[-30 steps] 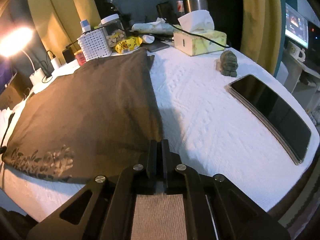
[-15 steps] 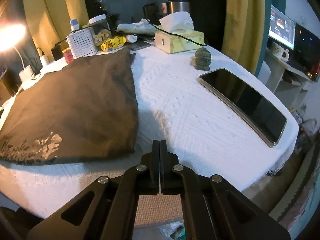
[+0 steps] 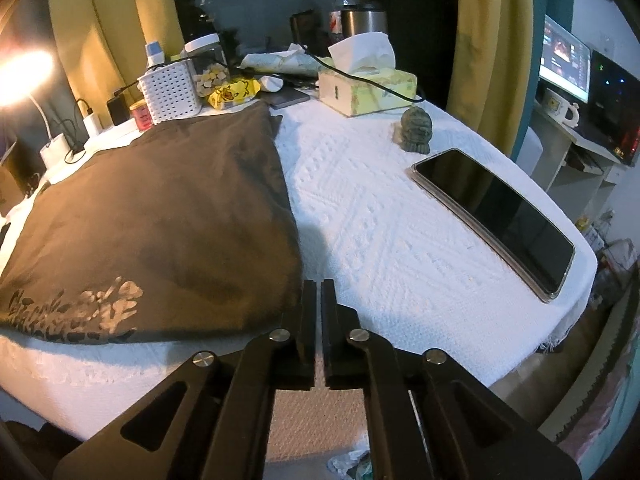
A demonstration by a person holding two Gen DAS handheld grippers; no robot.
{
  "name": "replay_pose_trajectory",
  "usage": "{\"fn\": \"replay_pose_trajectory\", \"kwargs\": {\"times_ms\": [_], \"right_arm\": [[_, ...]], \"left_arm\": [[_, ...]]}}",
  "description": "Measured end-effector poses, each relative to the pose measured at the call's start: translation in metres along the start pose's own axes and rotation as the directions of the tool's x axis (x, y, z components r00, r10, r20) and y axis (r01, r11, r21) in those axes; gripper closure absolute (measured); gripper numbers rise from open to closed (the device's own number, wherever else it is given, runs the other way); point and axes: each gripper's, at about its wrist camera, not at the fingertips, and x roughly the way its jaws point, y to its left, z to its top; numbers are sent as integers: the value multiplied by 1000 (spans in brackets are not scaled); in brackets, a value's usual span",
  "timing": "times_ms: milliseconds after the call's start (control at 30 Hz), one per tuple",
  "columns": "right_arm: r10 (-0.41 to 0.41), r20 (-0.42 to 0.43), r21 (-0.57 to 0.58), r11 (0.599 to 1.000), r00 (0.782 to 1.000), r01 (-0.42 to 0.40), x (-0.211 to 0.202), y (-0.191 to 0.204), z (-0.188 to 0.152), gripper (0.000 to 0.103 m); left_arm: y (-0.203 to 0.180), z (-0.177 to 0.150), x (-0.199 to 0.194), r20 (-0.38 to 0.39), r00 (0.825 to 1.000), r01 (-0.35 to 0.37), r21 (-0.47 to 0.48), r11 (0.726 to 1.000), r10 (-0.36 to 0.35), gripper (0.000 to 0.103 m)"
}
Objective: Fold small clothes
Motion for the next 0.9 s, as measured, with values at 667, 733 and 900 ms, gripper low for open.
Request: {"fn": "replay_pose_trajectory", "kwargs": {"times_ms": [667, 733, 900], "right_arm": [[134, -17, 37, 990, 991, -133, -27, 6, -24, 33], [159, -40, 46, 986, 986, -157, -22, 13, -26, 33], [192, -64, 57, 980, 979, -189, -10, 33, -29, 31]], "left_arm": [[-84, 20, -5, 74, 987, 138, 98, 986, -146, 19], [-86, 21, -4, 77, 986, 140, 96, 985, -147, 19], [-81, 22, 2, 72, 987, 135, 90, 987, -141, 19]]}}
